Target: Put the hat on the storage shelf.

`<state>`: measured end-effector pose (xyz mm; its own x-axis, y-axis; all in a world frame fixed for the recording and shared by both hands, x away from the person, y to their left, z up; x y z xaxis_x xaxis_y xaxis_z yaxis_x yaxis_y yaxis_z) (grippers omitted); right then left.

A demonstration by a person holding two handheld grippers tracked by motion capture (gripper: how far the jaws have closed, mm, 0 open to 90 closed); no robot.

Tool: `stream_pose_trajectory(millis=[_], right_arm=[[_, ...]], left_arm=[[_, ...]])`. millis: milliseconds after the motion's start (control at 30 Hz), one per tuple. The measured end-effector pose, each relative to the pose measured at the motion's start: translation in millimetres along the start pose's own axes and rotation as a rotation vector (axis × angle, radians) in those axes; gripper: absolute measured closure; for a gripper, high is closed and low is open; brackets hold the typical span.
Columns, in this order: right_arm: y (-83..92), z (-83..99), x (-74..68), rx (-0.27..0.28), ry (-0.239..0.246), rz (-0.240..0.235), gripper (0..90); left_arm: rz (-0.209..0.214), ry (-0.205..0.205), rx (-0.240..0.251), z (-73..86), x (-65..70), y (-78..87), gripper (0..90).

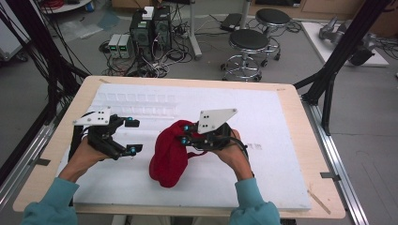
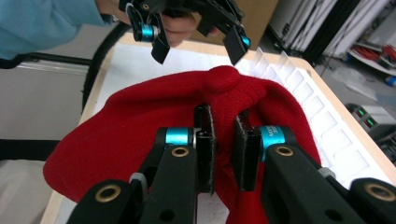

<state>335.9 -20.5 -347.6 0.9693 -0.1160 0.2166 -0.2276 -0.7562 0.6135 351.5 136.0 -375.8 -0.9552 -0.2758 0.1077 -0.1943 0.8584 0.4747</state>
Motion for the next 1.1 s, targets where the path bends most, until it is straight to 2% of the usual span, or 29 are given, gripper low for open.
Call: stream_pose_trajectory(millis=[133,200,433,667,767,1100], right_arm=[[0.7,-2.3,-0.1,0.001,0.024,-0.012,81.6],[0.6,-3.1,0.1,0.0,0.028,-0.015,81.6],[-2.8,-6.9,-1.9,-0.006,0.049,-0.028,81.5],[-5.6,-7.7,-3.7,-0.004,0.062,-0.04,81.5],[-6.6,-7.8,-4.7,-0.008,0.061,-0.048,81.5],[-6.6,-6.9,-6.2,-0.016,0.063,-0.053,81.5]], left_arm=[[0.045,-0.029,0.018,-10.8,11.0,-3.1,6.4],[0.082,-0.048,0.019,-16.8,18.6,-5.4,6.4],[0.135,-0.07,0.004,-29.9,30.3,-18.8,5.3],[0.159,-0.095,-0.006,-42.5,36.0,-34.5,5.3],[0.17,-0.111,-0.04,-42.7,38.6,-43.9,5.3],[0.134,-0.121,-0.1,-37.9,38.5,-57.2,7.0]])
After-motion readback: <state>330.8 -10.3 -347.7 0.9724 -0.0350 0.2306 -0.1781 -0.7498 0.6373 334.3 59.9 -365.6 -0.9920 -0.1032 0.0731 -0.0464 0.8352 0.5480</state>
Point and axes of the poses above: each handheld gripper's, and its own axes: y roughly backward along the jaws, z roughly out of its underside, x roughly to its right, the point moved 10 cm from there along -y, roughly forward along the jaws, and after that the axes turned 13 degrees about -x, right-handed, at the moved point
